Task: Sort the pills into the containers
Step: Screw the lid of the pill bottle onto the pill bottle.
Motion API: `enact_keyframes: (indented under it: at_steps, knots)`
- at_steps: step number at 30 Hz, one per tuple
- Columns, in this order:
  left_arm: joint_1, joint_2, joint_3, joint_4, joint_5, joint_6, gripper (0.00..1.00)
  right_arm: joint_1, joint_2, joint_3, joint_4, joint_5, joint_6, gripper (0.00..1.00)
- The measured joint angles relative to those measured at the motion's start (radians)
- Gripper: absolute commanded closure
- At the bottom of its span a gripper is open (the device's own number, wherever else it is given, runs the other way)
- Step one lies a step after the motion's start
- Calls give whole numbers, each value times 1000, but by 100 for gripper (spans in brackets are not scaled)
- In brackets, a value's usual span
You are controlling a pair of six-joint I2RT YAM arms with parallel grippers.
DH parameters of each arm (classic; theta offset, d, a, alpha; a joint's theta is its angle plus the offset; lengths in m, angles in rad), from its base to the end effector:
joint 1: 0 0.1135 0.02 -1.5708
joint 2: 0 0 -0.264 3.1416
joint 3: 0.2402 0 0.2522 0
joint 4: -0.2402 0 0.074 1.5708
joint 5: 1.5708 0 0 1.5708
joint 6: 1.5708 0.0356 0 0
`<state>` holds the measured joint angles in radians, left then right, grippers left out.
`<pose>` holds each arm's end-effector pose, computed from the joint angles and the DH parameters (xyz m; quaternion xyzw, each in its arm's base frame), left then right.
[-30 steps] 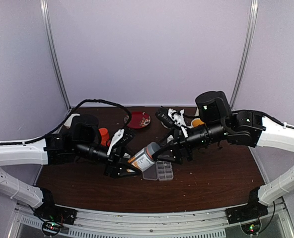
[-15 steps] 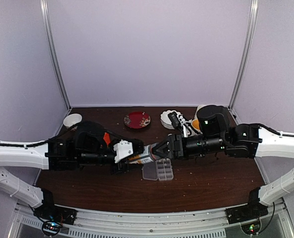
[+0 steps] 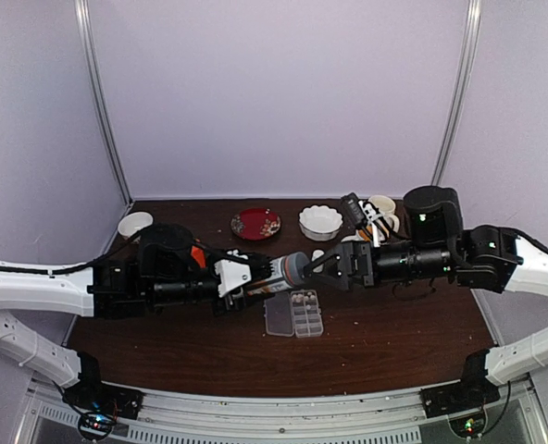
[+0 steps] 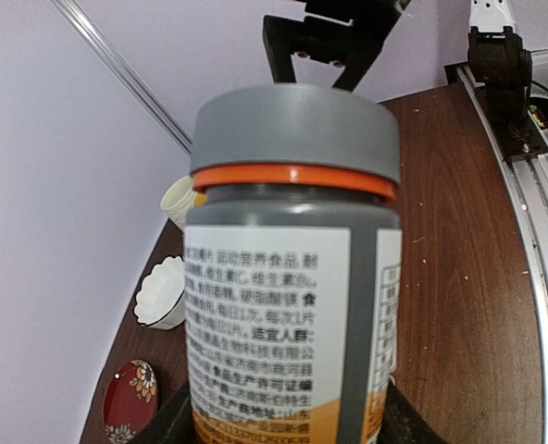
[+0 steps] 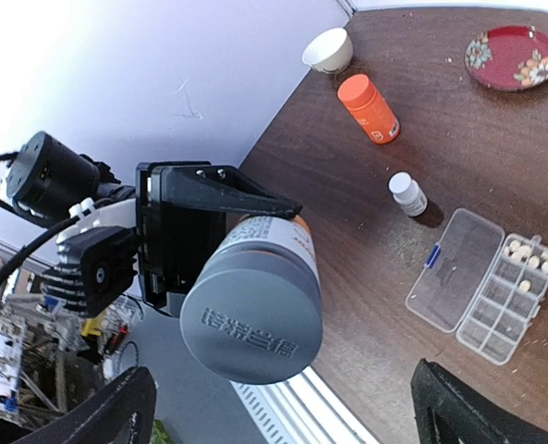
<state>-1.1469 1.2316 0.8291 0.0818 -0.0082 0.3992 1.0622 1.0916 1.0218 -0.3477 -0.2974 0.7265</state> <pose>0.1175 -0.2597 0.2872 0.5646 0.5821 -0.2106 0.5459 0.1105 0.2196 0.3467 -0.2181 0.8039 0.4982 0.2407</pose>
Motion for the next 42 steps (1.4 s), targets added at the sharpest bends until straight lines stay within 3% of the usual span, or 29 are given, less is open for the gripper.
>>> enact_keyframes:
  at_steps: [5,9,15,19,24,31,42]
  knots:
    - [0,-7,0,0,31,-29,100,-20,-14,22,-40,-55,-147,0]
    - [0,-24,-4,2,47,-51,100,-50,-27,22,-42,-116,-169,0]
    - [0,-73,-52,31,64,-80,100,-175,-96,-48,43,-176,23,0]
    - [0,-88,-73,32,77,-93,100,-252,-156,-193,175,-226,198,0]
    - [0,-94,-81,45,94,-107,100,-261,-175,-242,238,-235,259,0]
    - [0,-94,-83,68,147,-150,100,-245,-183,-170,174,-219,14,5]
    - [0,-108,-101,117,237,-296,100,-50,-80,-80,50,-41,-254,9]
